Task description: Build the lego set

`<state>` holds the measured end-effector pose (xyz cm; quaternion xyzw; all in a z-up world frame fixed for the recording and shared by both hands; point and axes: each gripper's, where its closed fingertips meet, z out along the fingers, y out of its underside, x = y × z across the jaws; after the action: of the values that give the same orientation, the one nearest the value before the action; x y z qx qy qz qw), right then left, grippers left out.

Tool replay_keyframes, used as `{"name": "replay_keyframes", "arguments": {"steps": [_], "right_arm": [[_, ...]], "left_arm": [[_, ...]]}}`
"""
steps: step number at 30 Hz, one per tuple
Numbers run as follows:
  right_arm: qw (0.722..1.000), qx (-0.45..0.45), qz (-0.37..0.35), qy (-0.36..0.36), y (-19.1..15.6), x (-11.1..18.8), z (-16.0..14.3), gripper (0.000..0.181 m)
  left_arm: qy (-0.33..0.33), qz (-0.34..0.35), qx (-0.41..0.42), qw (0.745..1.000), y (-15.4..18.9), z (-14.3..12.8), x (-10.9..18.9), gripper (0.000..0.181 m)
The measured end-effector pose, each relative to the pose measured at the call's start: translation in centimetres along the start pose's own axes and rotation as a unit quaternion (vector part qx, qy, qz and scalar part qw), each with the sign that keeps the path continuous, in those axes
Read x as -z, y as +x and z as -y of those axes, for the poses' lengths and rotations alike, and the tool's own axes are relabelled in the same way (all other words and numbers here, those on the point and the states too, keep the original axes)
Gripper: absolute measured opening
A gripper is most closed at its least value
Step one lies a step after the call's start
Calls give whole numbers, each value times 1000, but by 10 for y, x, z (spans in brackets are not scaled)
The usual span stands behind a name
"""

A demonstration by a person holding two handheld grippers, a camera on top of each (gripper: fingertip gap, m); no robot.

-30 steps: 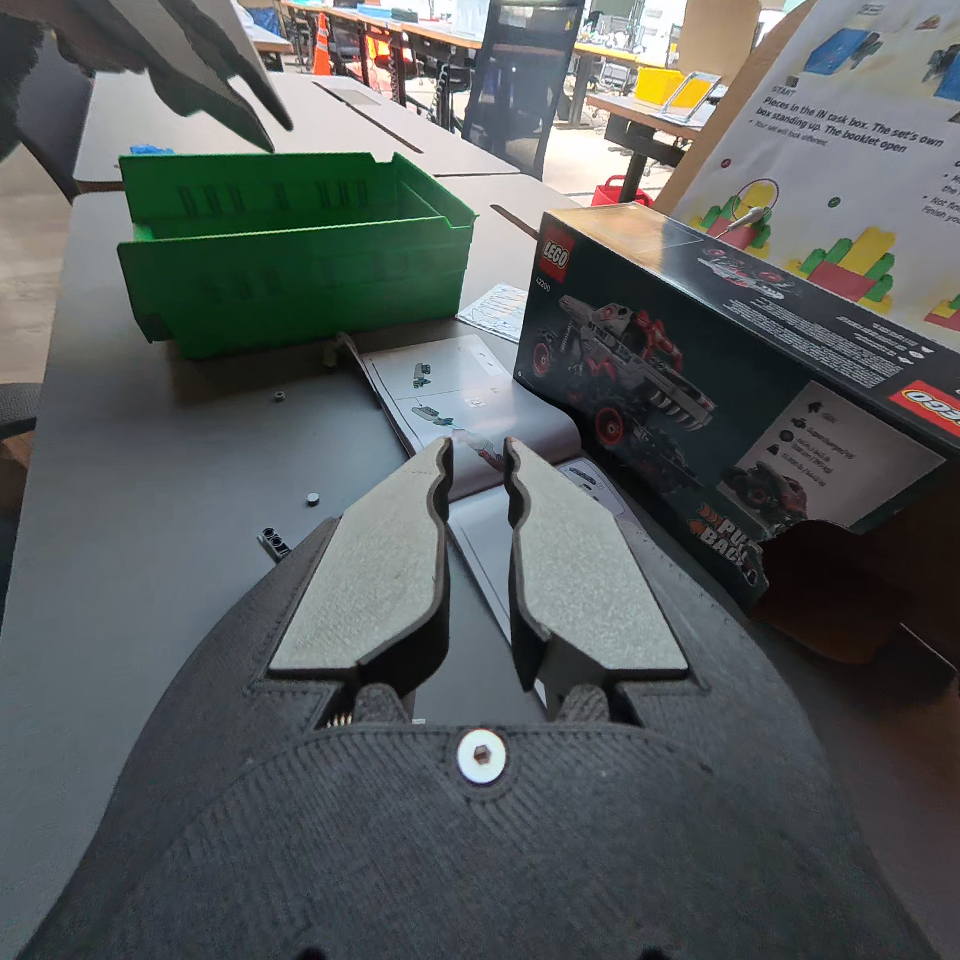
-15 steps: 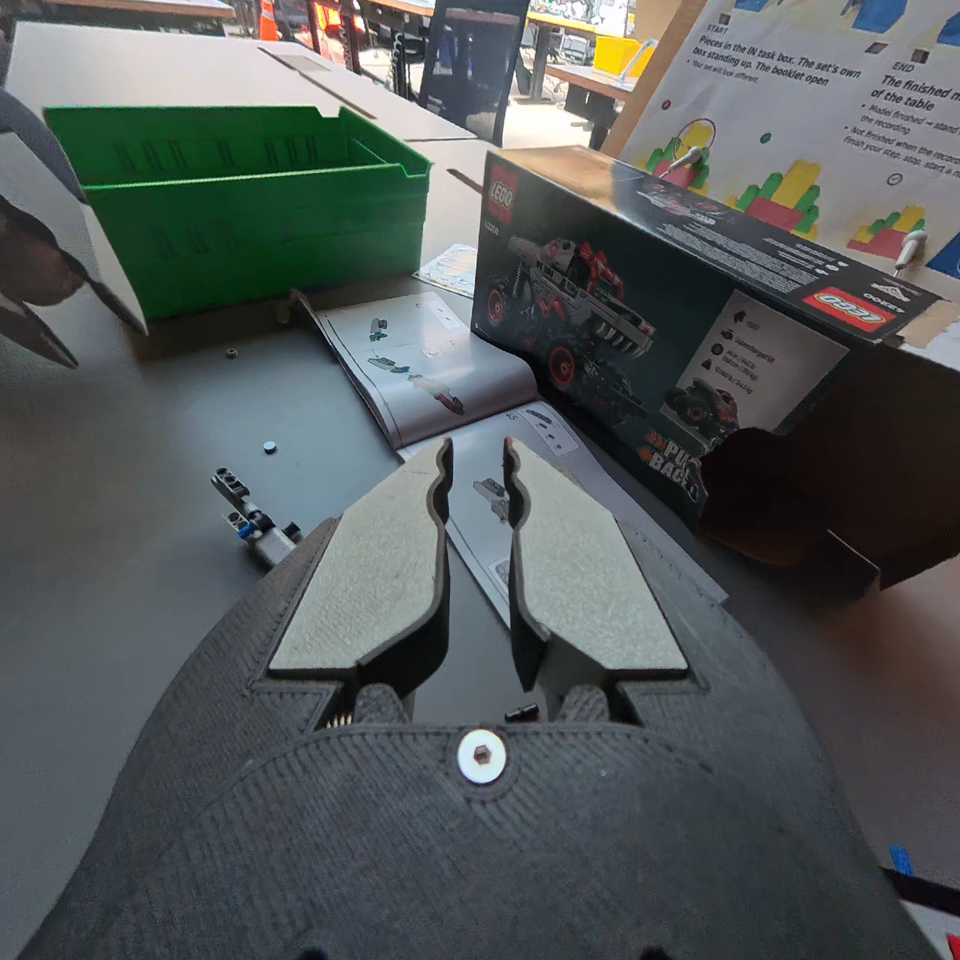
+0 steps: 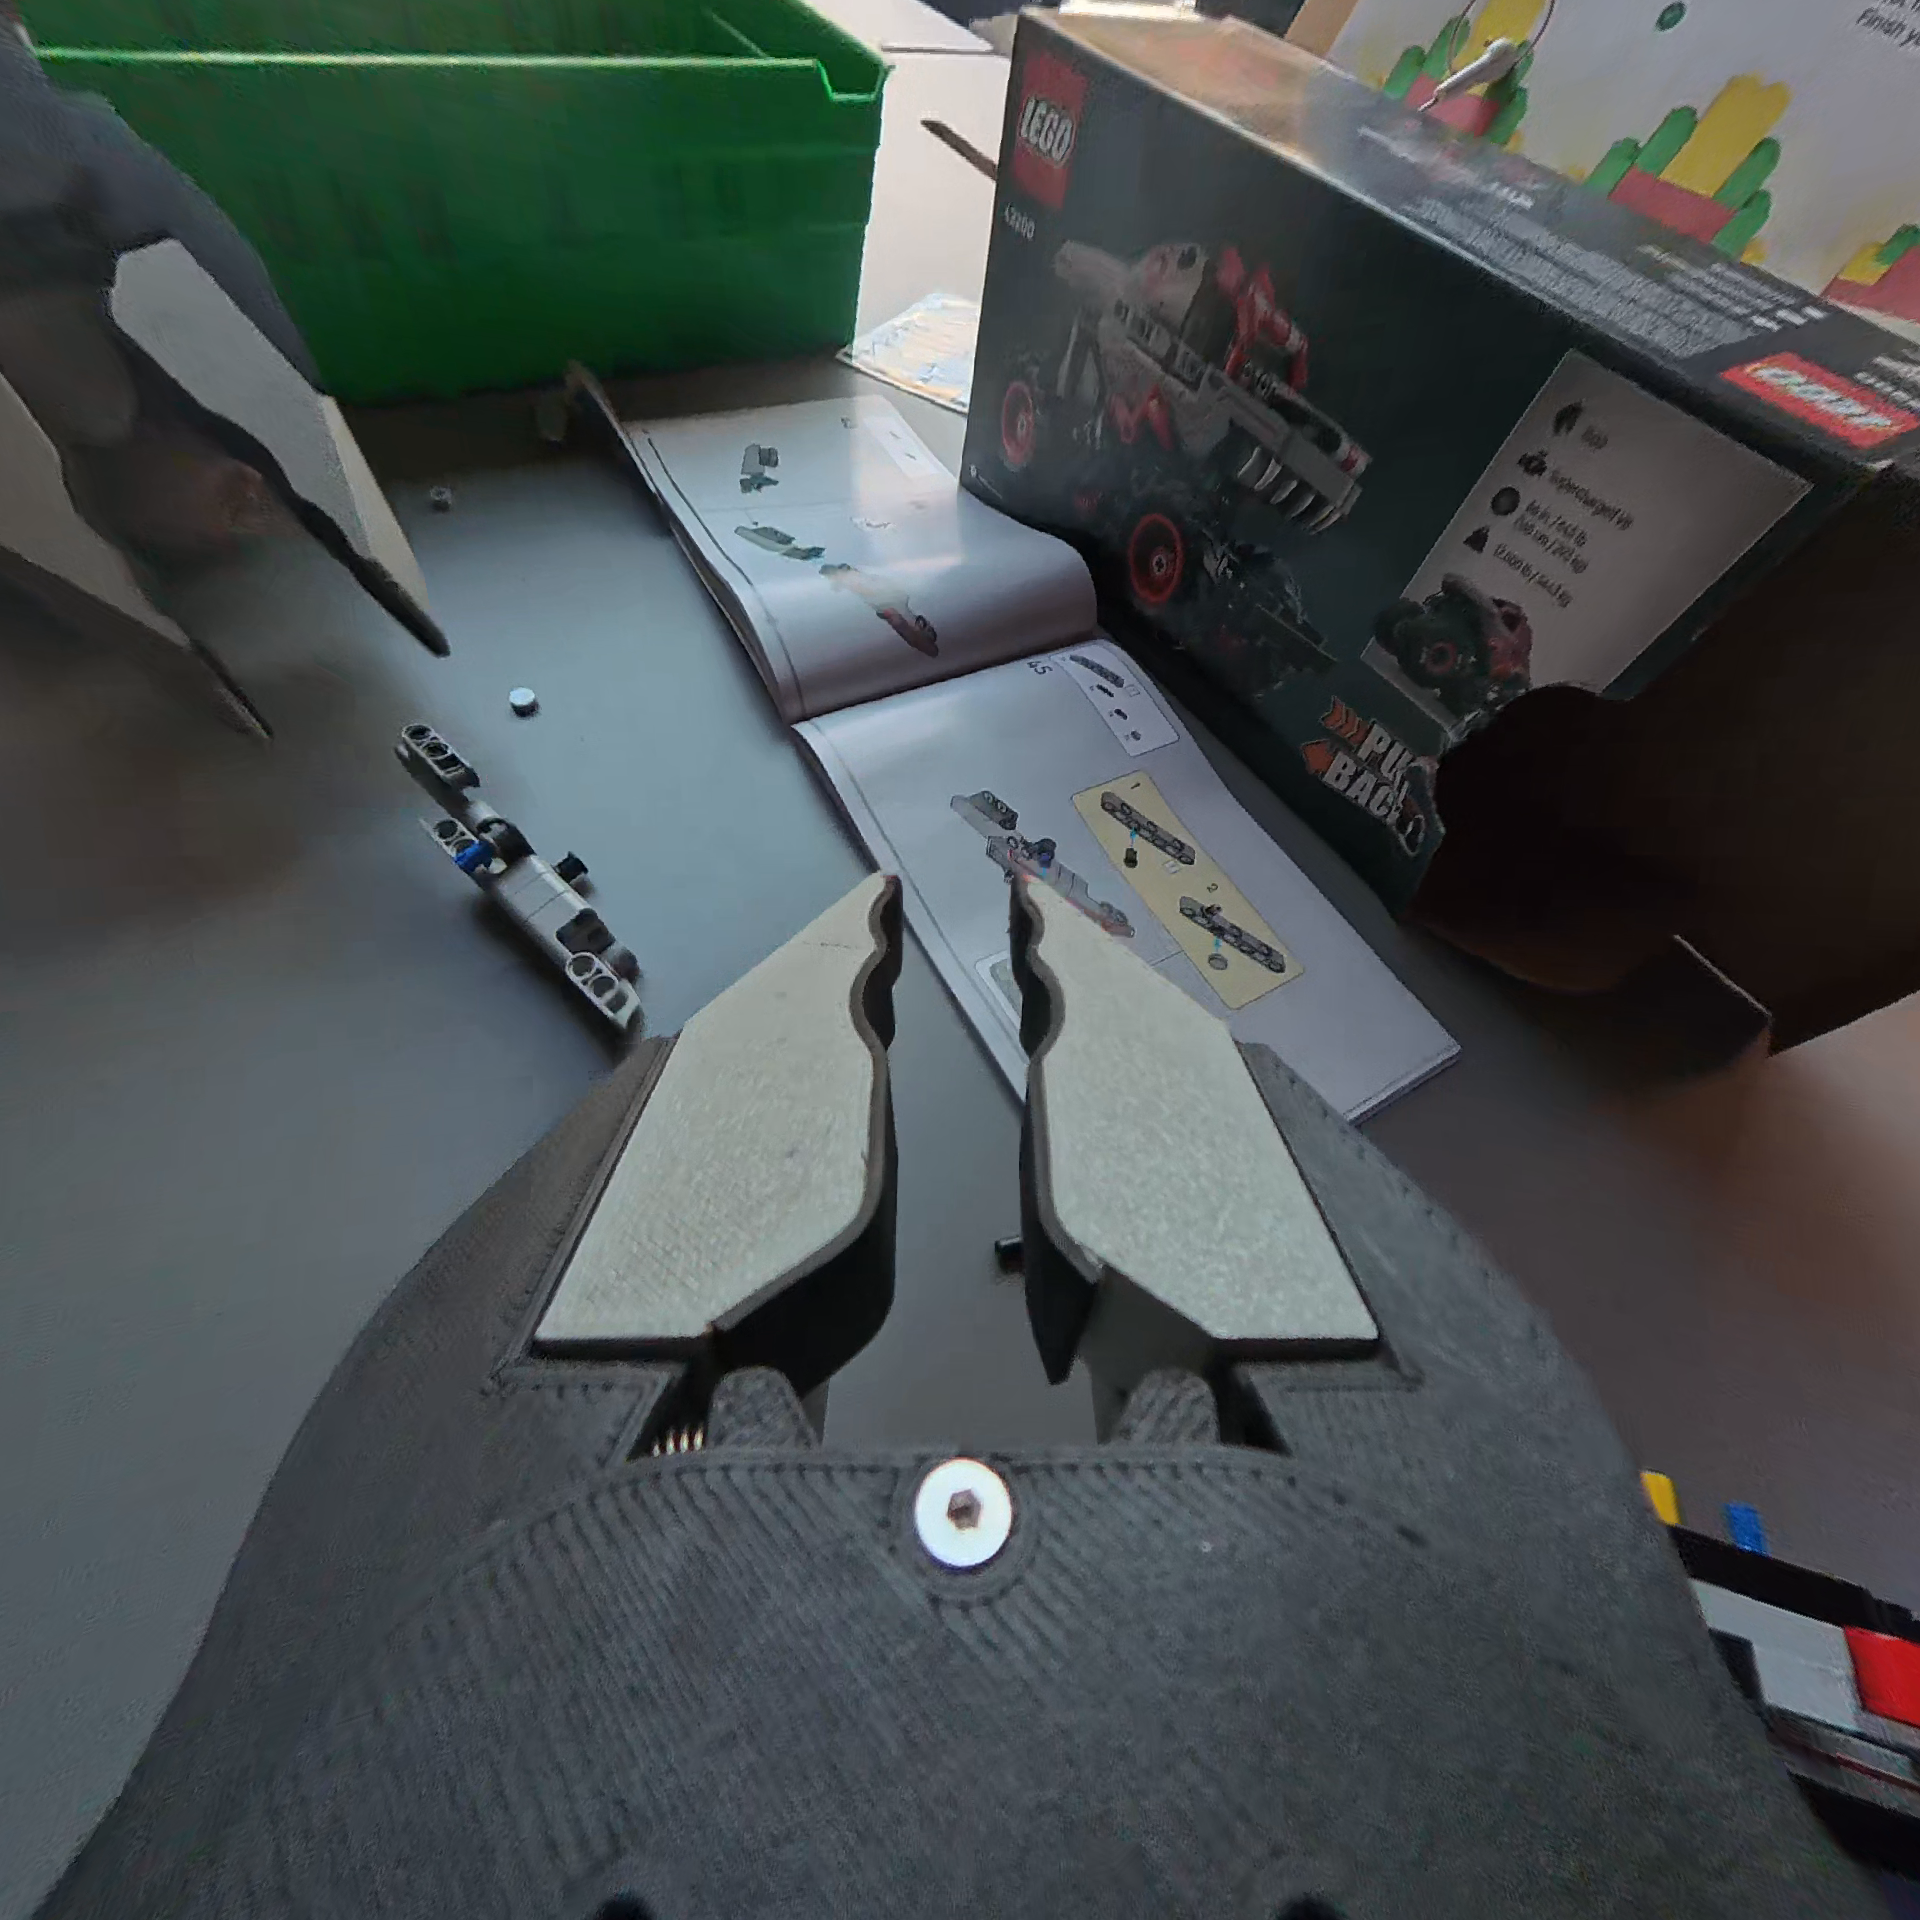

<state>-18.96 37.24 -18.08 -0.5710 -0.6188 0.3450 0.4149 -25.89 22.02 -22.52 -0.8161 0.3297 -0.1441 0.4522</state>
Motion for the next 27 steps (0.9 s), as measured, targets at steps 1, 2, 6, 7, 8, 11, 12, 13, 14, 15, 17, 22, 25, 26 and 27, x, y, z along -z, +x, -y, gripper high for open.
{"name": "replay_keyframes", "arguments": {"steps": [1, 2, 6, 7, 8, 11, 12, 13, 14, 15, 17, 22, 25, 26, 27], "right_arm": [[1000, 0, 5, -6, -1, -1, -4, 17], [1000, -1, 11, -10, -3, -1, -7, 17], [999, -3, 29, -24, -9, -7, -13, 18], [999, -3, 33, -26, -11, -7, -13, 18], [999, 0, 36, -28, -13, -8, -14, 18], [999, 11, 42, -28, -17, -9, -13, 19], [998, 14, 48, -28, -20, -9, -13, 20], [998, 17, 53, -27, -22, -9, -12, 20], [998, 22, 59, -26, -24, -9, -12, 21], [997, 27, 65, -23, -28, -9, -11, 21], [996, 40, 80, -21, -35, -9, -10, 22], [989, 66, 125, -33, -56, -12, -15, 24], [983, 79, 155, -52, -72, -19, -21, 24], [982, 83, 161, -62, -75, -21, -25, 24], [979, 88, 167, -72, -79, -23, -28, 24]], "left_arm": [[5, -1, 2, 1000, -1, 1, 1, 40], [11, -4, 6, 1000, -1, 2, 2, 40], [21, 10, 8, 1000, -6, 3, 7, 40], [22, 16, 6, 1000, -8, 2, 8, 39], [24, 20, 2, 1000, -9, 2, 10, 38], [25, 21, -3, 999, -8, 2, 10, 35], [22, 22, -3, 1000, -8, 2, 9, 35], [19, 21, -3, 1000, -8, 1, 9, 35], [17, 21, -5, 1000, -8, 1, 8, 35], [17, 22, -7, 1000, -8, 1, 8, 35], [17, 22, -12, 1000, -7, 1, 8, 34], [13, 20, -19, 1000, -5, 0, 7, 34], [2, 17, -23, 1000, -3, -3, 5, 33], [-4, 15, -27, 1000, -2, -4, 3, 32], [-9, 14, -32, 999, -1, -4, 1, 31]]}}
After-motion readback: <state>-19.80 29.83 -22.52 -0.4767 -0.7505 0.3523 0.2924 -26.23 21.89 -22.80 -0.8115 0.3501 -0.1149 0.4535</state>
